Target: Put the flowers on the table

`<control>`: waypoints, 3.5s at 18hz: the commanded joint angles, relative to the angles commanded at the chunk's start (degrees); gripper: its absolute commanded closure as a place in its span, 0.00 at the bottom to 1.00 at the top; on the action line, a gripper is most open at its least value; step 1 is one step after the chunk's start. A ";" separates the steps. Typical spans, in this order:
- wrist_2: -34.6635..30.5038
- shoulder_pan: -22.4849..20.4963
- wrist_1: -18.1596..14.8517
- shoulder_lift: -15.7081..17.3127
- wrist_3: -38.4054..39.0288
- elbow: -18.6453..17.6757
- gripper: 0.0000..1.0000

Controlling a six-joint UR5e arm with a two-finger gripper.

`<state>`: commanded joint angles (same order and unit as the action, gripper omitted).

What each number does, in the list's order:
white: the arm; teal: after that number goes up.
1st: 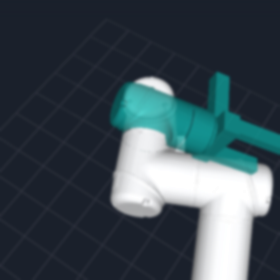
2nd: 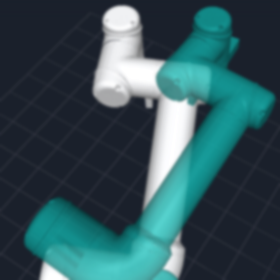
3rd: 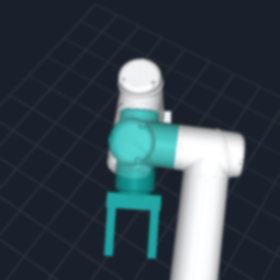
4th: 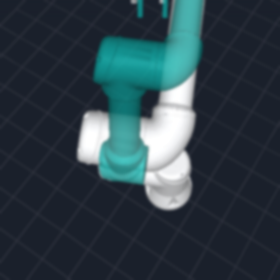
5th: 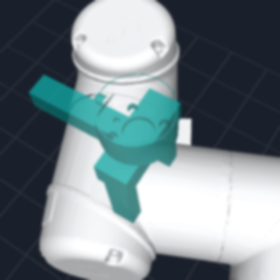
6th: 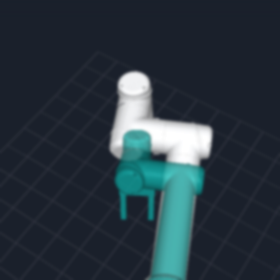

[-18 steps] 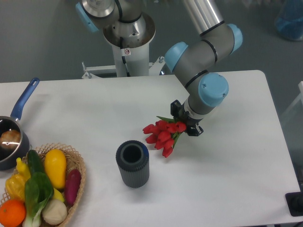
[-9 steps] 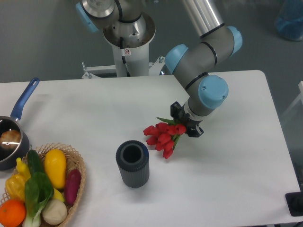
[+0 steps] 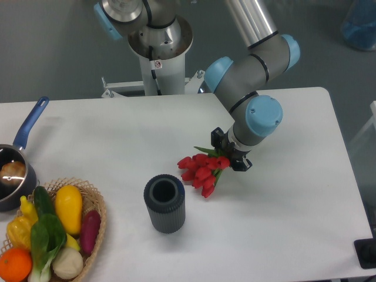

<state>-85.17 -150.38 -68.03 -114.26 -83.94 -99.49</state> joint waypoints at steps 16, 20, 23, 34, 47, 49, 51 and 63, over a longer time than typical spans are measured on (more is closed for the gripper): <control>-0.09 0.18 0.09 -0.09 0.09 0.00 0.43; -0.09 0.09 0.09 -0.09 0.01 0.09 0.35; -0.18 -0.09 0.09 0.17 -0.17 0.09 0.07; -0.44 -0.44 0.00 0.88 -0.35 0.17 0.00; -0.18 -1.58 5.89 7.90 -0.43 3.77 0.00; 0.09 -1.50 5.98 8.17 -0.78 6.05 0.00; 2.88 -1.49 6.06 9.31 -1.14 8.51 0.00; 4.76 -2.20 6.77 13.70 -1.58 11.34 0.00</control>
<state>-80.41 -152.58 -61.26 -100.55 -85.52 -88.15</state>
